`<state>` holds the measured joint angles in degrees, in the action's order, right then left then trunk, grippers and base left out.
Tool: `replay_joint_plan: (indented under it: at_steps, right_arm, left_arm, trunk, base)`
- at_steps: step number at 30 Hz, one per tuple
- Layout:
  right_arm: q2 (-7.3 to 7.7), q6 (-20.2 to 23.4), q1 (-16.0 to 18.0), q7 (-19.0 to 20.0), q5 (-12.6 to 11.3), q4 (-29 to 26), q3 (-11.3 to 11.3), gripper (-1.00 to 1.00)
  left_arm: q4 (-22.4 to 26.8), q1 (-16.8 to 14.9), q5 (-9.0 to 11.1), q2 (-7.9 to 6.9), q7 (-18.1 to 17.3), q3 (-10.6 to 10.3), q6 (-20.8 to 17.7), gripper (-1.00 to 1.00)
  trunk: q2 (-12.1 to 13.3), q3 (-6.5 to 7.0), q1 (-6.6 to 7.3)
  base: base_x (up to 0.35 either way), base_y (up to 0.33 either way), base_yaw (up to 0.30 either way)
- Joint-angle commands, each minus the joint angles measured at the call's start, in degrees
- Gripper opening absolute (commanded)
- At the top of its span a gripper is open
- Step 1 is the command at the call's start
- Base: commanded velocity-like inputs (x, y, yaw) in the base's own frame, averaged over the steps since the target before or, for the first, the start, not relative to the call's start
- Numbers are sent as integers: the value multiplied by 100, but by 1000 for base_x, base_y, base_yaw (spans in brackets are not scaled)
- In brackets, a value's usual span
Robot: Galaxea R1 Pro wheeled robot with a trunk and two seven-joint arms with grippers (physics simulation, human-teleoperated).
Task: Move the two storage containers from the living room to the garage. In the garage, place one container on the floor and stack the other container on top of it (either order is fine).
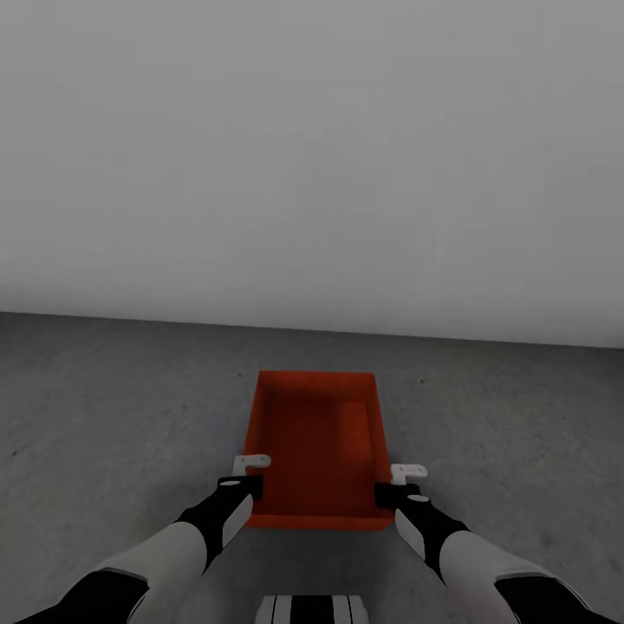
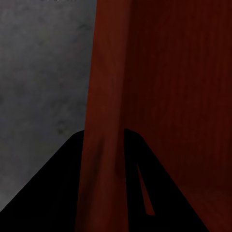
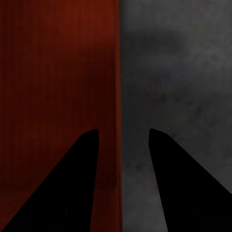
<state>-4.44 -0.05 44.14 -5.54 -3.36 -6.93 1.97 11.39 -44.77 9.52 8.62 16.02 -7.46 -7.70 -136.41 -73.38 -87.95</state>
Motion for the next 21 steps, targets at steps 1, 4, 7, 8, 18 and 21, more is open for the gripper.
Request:
replay_joint_plan:
  at_steps: [1, 4, 7, 8, 18, 21]
  right_arm:
    - [31, -6, -2, -43, -48, 16, -37, -100]
    - [37, -11, -2, -43, -50, 16, -38, -100]
    - [39, -14, -2, -39, -51, 16, -38, -100]
    - [39, -14, -2, -37, -51, 16, -38, -100]
    - [40, 21, -2, -37, -51, 16, -41, -100]
    - [40, 28, -2, -31, -49, 16, -40, 100]
  left_arm:
    - [39, -6, -110, -36, 42, 183, -39, -100]
    - [39, -6, -109, -36, 42, 183, -39, -100]
    - [39, -6, -109, -36, 42, 183, -39, -100]
    - [39, -6, -109, -36, 42, 183, -39, -100]
    - [39, -6, -4, -36, 33, 184, -39, -100]
    - [37, -6, 23, -36, 33, 185, -58, 100]
  trunk:
    - [-1, -3, 1]
    - [-1, -3, 1]
    - [-1, -3, 1]
    - [-1, -3, 1]
    - [-1, -3, 1]
    - [-1, -3, 1]
  base:
    - [0, 0, 0]
    - [0, 0, 0]
    - [0, 0, 0]
    - [0, 0, 0]
    - [0, 0, 0]
    - [0, 0, 0]
